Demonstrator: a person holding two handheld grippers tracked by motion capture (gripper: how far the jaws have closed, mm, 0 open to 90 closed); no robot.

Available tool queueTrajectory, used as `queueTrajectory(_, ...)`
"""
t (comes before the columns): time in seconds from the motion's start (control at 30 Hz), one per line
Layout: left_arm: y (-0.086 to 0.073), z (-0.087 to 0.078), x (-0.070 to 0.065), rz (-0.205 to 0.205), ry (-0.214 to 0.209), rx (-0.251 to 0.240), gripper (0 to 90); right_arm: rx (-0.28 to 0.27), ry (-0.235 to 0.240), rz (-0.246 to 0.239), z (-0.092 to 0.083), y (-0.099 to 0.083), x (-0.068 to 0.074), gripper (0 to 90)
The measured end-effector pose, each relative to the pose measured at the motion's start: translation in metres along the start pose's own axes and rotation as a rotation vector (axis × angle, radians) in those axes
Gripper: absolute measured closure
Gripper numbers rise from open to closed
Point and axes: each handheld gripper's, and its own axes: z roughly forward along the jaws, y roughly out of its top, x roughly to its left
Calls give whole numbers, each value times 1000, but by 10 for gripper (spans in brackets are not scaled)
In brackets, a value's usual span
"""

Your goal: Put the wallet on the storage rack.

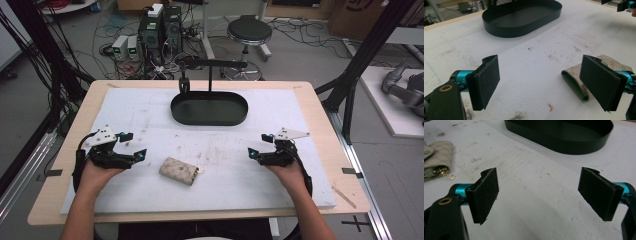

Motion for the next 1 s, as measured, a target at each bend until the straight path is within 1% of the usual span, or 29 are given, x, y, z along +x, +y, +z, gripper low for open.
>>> queueTrajectory(0.03,-2,-6,1,-10,14,-6,166,1,8,-6,3,2,2,172)
queueTrajectory(0.13,-7,-14,3,-21,33,-6,166,11,33,-22,11,7,9,172)
queueTrajectory(0.17,-8,-16,4,-22,37,-4,166,21,42,-31,14,9,12,173)
queueTrajectory(0.33,-15,-24,5,-35,57,2,166,23,82,-48,27,16,24,172)
queueTrajectory(0.4,-17,-27,5,-38,62,2,166,30,99,-46,32,19,30,172)
queueTrajectory(0.43,-17,-27,5,-38,62,2,166,30,99,-46,32,19,30,172)
queueTrajectory(0.47,-18,-28,5,-40,66,2,166,31,114,-59,37,22,36,173)
queueTrajectory(0.8,-27,-40,5,-45,89,17,166,68,208,-116,65,36,73,172)
queueTrajectory(0.93,-30,-43,5,-48,94,17,166,78,240,-139,75,39,86,172)
queueTrajectory(0.97,-30,-43,5,-47,95,18,166,78,240,-139,75,39,86,172)
queueTrajectory(1.0,-31,-44,4,-48,95,19,166,86,259,-144,79,41,93,172)
